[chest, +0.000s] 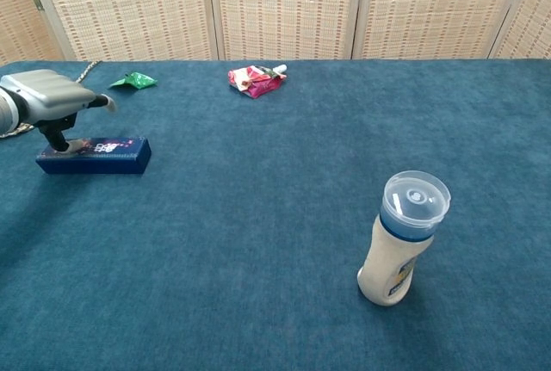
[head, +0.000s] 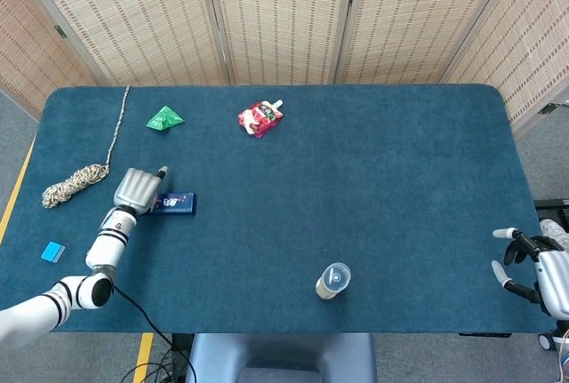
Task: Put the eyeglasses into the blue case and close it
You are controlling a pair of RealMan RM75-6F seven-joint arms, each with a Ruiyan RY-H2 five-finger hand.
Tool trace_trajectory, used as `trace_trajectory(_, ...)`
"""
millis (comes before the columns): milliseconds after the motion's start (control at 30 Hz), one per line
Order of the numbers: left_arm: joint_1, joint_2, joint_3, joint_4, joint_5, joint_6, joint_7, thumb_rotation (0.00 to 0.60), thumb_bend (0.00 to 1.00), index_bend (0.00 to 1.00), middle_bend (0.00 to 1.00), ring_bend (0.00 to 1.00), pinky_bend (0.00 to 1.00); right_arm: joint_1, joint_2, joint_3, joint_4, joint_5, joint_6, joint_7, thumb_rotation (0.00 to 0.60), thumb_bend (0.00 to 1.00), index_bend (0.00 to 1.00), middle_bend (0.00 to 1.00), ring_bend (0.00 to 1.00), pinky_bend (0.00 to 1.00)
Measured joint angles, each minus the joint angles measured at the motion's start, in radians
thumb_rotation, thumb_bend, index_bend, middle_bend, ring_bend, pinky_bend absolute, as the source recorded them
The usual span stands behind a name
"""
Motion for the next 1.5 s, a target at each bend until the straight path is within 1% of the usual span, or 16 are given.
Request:
trace_trajectory(133, 0.003, 0.045, -0.002, -0.073, -0.006, 0.016, 0.002, 0.6, 0.38, 0.14, 0.95, 0.87, 0.91, 0.002, -0.001, 0.0, -0.001, 0.0, -0.002, -0.001, 0.6, 0.33, 0.33, 0.63, 0.6, 0.35)
trace_trajectory(300, 0.008, 0.13, 0.002, -0.223, -0.018, 0.033, 0.006, 0.6, 0.38, 0.14, 0.95, 0.86, 0.91, 0.003, -0.002, 0.001, -0.002, -0.004, -0.001, 0.0, 0.6, 0.33, 0.33, 0.63, 0.6, 0.35)
trace_trajectory(367, 0.006, 0.166, 0.009, -0.287, -0.038, 0.026, 0.011, 0.6, 0.38, 0.15, 0.95, 0.86, 0.91, 0.003, -0.002, 0.001, -0.001, -0.004, -0.001, 0.0, 0.6, 0.33, 0.33, 0.63, 0.6, 0.35)
trace_trajectory(467, -0.008, 0.2, 0.028, -0.337, -0.088, -0.001, 0.026, 0.6, 0.38, 0.15, 0.95, 0.86, 0.91, 0.002, -0.003, 0.001, 0.002, -0.004, 0.001, 0.004, 0.6, 0.33, 0.33, 0.63, 0.6, 0.35)
trace_trajectory(567, -0.027, 0.187, 0.044, -0.328, -0.132, -0.023, 0.036, 0.6, 0.38, 0.15, 0.95, 0.86, 0.91, -0.002, -0.003, 0.0, 0.005, -0.001, 0.004, 0.009, 0.6, 0.33, 0.33, 0.63, 0.6, 0.35)
trace_trajectory(733, -0.058, 0.145, 0.064, -0.261, -0.192, -0.059, 0.038, 0.6, 0.38, 0.16, 0.95, 0.86, 0.91, -0.008, -0.001, 0.001, 0.012, 0.007, 0.009, 0.014, 0.6, 0.33, 0.33, 0.63, 0.6, 0.35)
trace_trajectory(933, -0.088, 0.083, 0.087, -0.17, -0.235, -0.088, 0.029, 0.6, 0.38, 0.23, 0.95, 0.86, 0.91, -0.007, -0.004, 0.002, 0.018, 0.011, 0.003, 0.018, 0.6, 0.33, 0.33, 0.63, 0.6, 0.35)
trace_trajectory(1033, -0.097, 0.063, 0.095, -0.142, -0.243, -0.093, 0.011, 0.6, 0.38, 0.31, 0.95, 0.86, 0.91, -0.006, -0.004, 0.004, 0.018, 0.013, 0.001, 0.017, 0.6, 0.33, 0.33, 0.63, 0.6, 0.35)
trace_trajectory(1100, -0.098, 0.055, 0.097, -0.133, -0.235, -0.085, -0.001, 0.6, 0.38, 0.4, 0.95, 0.87, 0.91, -0.006, -0.004, 0.004, 0.018, 0.013, -0.001, 0.016, 0.6, 0.33, 0.33, 0.63, 0.6, 0.35)
trace_trajectory(1133, -0.097, 0.052, 0.097, -0.13, -0.229, -0.081, -0.007, 0.6, 0.38, 0.42, 0.95, 0.87, 0.91, -0.006, -0.004, 0.004, 0.018, 0.014, -0.002, 0.016, 0.6, 0.33, 0.33, 0.63, 0.6, 0.35)
trace_trajectory(1233, -0.095, 0.046, 0.099, -0.12, -0.212, -0.074, -0.03, 0.6, 0.38, 0.45, 0.95, 0.87, 0.91, -0.005, -0.005, 0.004, 0.017, 0.014, -0.002, 0.015, 0.6, 0.33, 0.33, 0.63, 0.6, 0.35)
trace_trajectory(1300, -0.093, 0.044, 0.102, -0.115, -0.201, -0.069, -0.04, 0.6, 0.38, 0.43, 0.95, 0.87, 0.91, -0.005, -0.005, 0.004, 0.017, 0.014, -0.003, 0.015, 0.6, 0.33, 0.33, 0.63, 0.6, 0.35)
trace_trajectory(1333, -0.092, 0.043, 0.104, -0.115, -0.199, -0.067, -0.043, 0.6, 0.38, 0.39, 0.95, 0.87, 0.91, -0.005, -0.005, 0.004, 0.017, 0.013, -0.003, 0.014, 0.6, 0.33, 0.33, 0.63, 0.6, 0.35)
trace_trajectory(1400, -0.09, 0.046, 0.105, -0.119, -0.201, -0.063, -0.05, 0.6, 0.38, 0.26, 0.95, 0.87, 0.91, -0.005, -0.004, 0.004, 0.016, 0.013, -0.003, 0.013, 0.6, 0.33, 0.33, 0.63, 0.6, 0.35)
trace_trajectory(1500, -0.087, 0.055, 0.101, -0.138, -0.204, -0.058, -0.065, 0.6, 0.36, 0.12, 0.95, 0.87, 0.91, -0.003, -0.002, 0.006, 0.013, 0.013, -0.004, 0.011, 0.6, 0.33, 0.33, 0.63, 0.6, 0.35)
